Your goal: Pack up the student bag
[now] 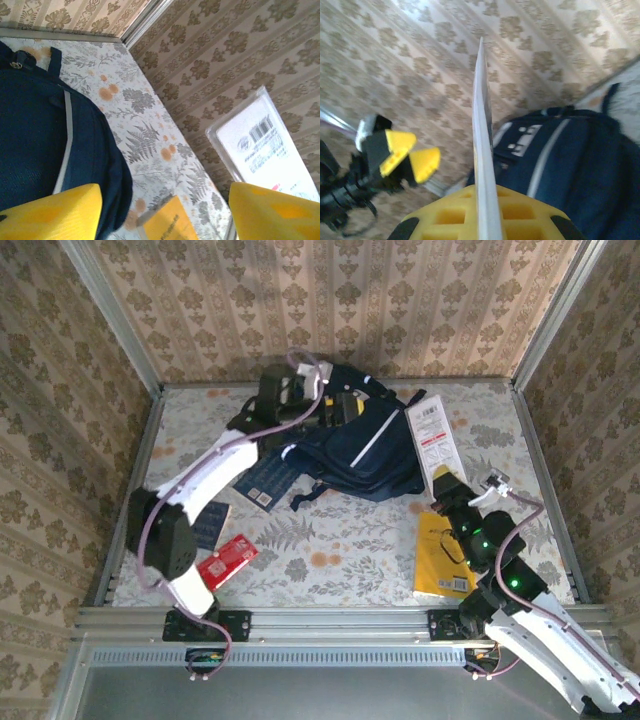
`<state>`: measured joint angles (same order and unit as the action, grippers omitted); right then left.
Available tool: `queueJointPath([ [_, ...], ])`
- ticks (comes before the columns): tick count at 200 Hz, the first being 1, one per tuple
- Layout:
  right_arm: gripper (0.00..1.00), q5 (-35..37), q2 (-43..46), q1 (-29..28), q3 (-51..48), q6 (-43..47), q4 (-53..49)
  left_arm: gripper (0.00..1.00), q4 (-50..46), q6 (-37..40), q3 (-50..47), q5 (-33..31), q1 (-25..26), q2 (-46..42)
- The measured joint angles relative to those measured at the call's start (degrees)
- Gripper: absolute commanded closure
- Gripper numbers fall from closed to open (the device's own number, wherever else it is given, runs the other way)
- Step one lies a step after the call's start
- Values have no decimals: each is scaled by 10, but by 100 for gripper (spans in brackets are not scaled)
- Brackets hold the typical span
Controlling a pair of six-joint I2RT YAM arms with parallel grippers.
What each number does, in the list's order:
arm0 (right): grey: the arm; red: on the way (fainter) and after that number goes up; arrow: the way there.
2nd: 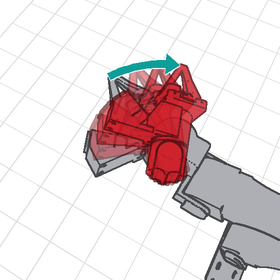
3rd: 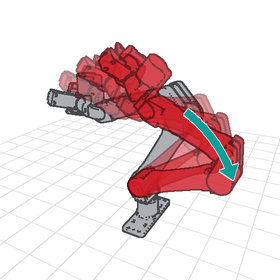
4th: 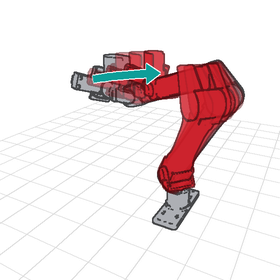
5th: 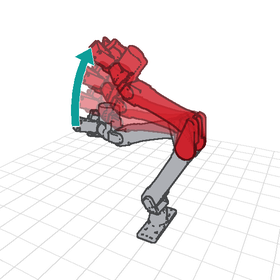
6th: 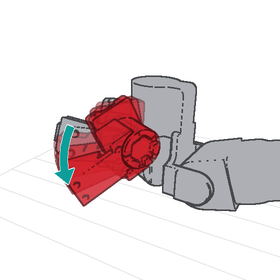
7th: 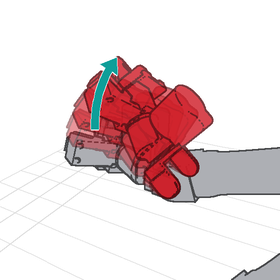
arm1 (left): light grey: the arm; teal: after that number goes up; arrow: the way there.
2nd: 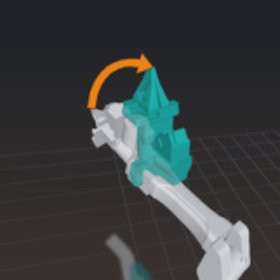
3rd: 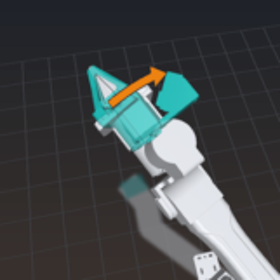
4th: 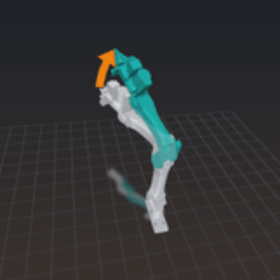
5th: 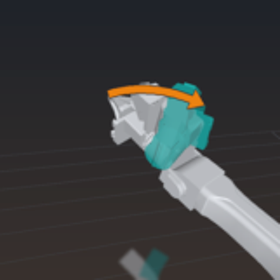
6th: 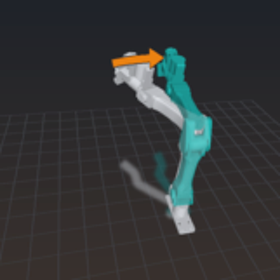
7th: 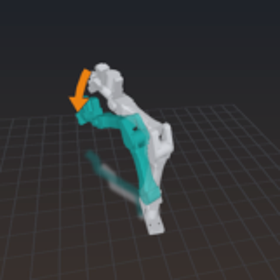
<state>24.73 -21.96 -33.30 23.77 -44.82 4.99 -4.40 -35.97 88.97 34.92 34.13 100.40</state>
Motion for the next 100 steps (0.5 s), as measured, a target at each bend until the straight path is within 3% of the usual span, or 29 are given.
queueJointPath([
  [57, 100, 29, 42, 2, 0, 77, -117, 34, -124, 57, 179, 27, 16, 252],
  [100, 100, 40, 88, 2, 0, 90, -155, 35, -162, 62, 266, 41, 34, 321],
])
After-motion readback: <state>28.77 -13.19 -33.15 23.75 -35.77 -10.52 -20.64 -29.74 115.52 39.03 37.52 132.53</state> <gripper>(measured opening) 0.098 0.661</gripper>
